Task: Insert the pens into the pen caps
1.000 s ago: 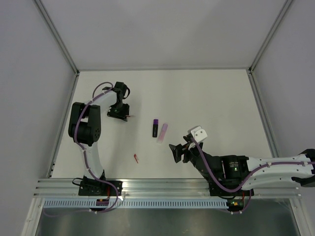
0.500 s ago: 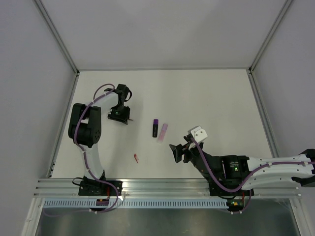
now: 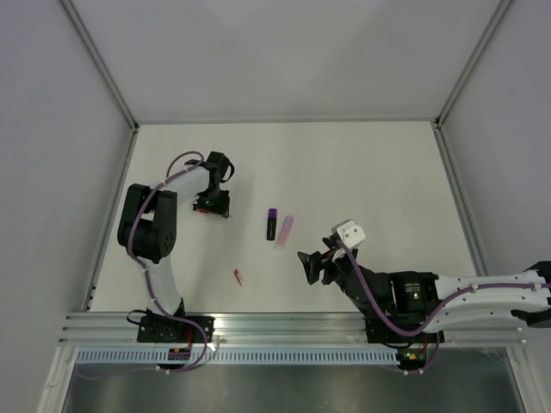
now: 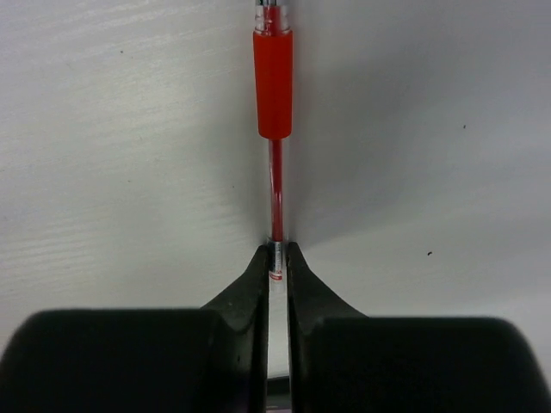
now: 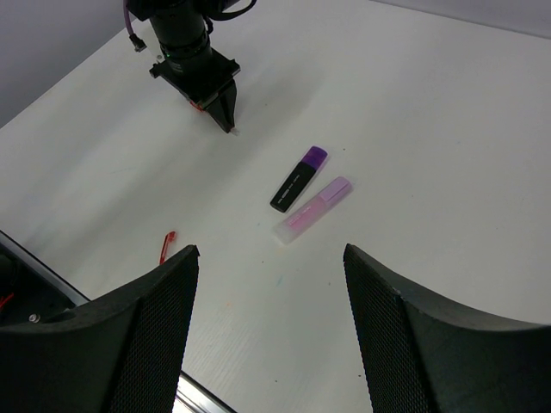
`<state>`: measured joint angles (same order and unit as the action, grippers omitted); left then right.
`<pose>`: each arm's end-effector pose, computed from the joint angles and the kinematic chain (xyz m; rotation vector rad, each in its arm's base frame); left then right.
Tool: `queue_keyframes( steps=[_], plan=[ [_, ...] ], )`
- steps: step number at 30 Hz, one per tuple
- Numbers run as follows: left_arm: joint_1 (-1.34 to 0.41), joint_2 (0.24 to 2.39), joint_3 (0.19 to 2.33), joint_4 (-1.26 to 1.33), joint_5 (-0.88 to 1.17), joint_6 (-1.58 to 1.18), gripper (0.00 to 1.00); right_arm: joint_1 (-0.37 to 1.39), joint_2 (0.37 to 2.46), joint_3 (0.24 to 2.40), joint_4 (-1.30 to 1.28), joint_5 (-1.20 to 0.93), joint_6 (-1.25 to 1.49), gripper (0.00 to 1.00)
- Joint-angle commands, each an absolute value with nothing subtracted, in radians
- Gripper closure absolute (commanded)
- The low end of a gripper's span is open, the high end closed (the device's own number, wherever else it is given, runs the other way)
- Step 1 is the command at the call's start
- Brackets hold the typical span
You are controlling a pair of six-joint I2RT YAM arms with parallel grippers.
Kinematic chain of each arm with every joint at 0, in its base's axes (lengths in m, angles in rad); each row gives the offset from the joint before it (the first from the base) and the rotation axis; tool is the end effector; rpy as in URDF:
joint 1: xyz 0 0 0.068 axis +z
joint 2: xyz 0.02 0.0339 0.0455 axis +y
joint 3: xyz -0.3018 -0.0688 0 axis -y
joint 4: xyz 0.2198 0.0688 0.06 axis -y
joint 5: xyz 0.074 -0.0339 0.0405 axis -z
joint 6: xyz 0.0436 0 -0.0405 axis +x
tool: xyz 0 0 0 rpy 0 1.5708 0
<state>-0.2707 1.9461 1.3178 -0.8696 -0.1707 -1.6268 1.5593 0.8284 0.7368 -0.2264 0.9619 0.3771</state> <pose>0.3414 -0.0871 0.1970 -1.8639 2.2994 0.0598 0.0373 0.1339 0.3446 -0.4053 1.7305 0.4995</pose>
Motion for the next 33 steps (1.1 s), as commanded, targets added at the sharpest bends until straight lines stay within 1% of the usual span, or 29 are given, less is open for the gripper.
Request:
queue_keyframes(
  steps=[1, 2, 3, 9, 12, 14, 15, 16, 17, 18, 19, 20, 21, 22, 24, 26, 27, 28, 30, 32, 33],
  plan=[
    [-0.268, 1.948, 1.209, -0.805, -0.182, -1.646, 0.92, 1.557, 0.808, 0.769, -0.222, 0.969, 0.365, 0.26],
    [-0.270, 1.938, 1.195, -0.793, -0.186, -1.638, 0.97, 1.557, 0.808, 0.770, -0.219, 0.969, 0.365, 0.26],
    [-0.270, 1.927, 1.183, -0.766, -0.189, -1.612, 0.98, 1.557, 0.813, 0.769, -0.218, 0.969, 0.361, 0.26],
    [-0.275, 1.803, 1.112, -0.732, -0.212, -1.424, 0.98, 1.552, 0.847, 0.755, -0.140, 0.957, 0.360, 0.26],
    [-0.285, 1.642, 1.016, -0.609, -0.193, -1.278, 0.98, 1.540, 0.865, 0.773, -0.114, 0.920, 0.405, 0.25],
    [-0.305, 1.532, 0.909, -0.468, -0.196, -1.198, 0.98, 1.523, 0.864, 0.793, -0.107, 0.908, 0.440, 0.25],
    [-0.323, 1.422, 0.872, -0.412, -0.163, -1.101, 0.98, 1.514, 0.858, 0.795, -0.095, 0.904, 0.451, 0.24],
    [-0.328, 1.367, 0.794, -0.291, -0.122, -1.045, 0.98, 1.487, 0.856, 0.793, -0.083, 0.888, 0.465, 0.24],
    [-0.330, 1.315, 0.752, -0.229, -0.071, -0.952, 0.98, 1.468, 0.854, 0.790, -0.043, 0.838, 0.485, 0.24],
    [-0.331, 1.208, 0.712, -0.168, 0.054, -0.912, 0.98, 1.450, 0.867, 0.790, -0.023, 0.807, 0.489, 0.23],
    [-0.334, 1.157, 0.627, -0.103, 0.122, -0.876, 0.98, 1.409, 0.882, 0.795, -0.011, 0.778, 0.494, 0.23],
    [-0.337, 1.107, 0.582, 0.008, 0.179, -0.841, 0.98, 1.385, 0.923, 0.811, -0.009, 0.746, 0.498, 0.23],
    [-0.341, 1.062, 0.546, 0.064, 0.278, -0.836, 0.98, 1.370, 0.948, 0.822, 0.012, 0.738, 0.486, 0.23],
    [-0.341, 0.983, 0.488, 0.096, 0.325, -0.836, 0.98, 1.346, 0.974, 0.831, 0.029, 0.736, 0.463, 0.23],
    [-0.348, 0.921, 0.456, 0.129, 0.432, -0.836, 0.98, 1.321, 1.049, 0.879, 0.031, 0.752, 0.407, 0.22],
    [-0.353, 0.849, 0.436, 0.124, 0.494, -0.824, 0.98, 1.272, 1.087, 0.911, 0.044, 0.715, 0.391, 0.22],
    [-0.356, 0.827, 0.430, 0.123, 0.541, -0.822, 0.98, 1.250, 1.115, 0.916, 0.057, 0.616, 0.400, 0.22],
    [-0.359, 0.804, 0.408, 0.126, 0.552, -0.821, 0.98, 1.212, 1.126, 0.916, 0.075, 0.560, 0.406, 0.22],
    [-0.368, 0.746, 0.379, 0.144, 0.569, -0.827, 0.98, 1.192, 1.153, 0.908, 0.142, 0.456, 0.419, 0.22],
    [-0.368, 0.704, 0.310, 0.208, 0.619, -0.853, 0.98, 1.180, 1.199, 0.917, 0.173, 0.419, 0.420, 0.22],
    [-0.368, 0.697, 0.310, 0.209, 0.636, -0.860, 0.98, 1.180, 1.216, 0.925, 0.175, 0.419, 0.422, 0.22]
  ],
)
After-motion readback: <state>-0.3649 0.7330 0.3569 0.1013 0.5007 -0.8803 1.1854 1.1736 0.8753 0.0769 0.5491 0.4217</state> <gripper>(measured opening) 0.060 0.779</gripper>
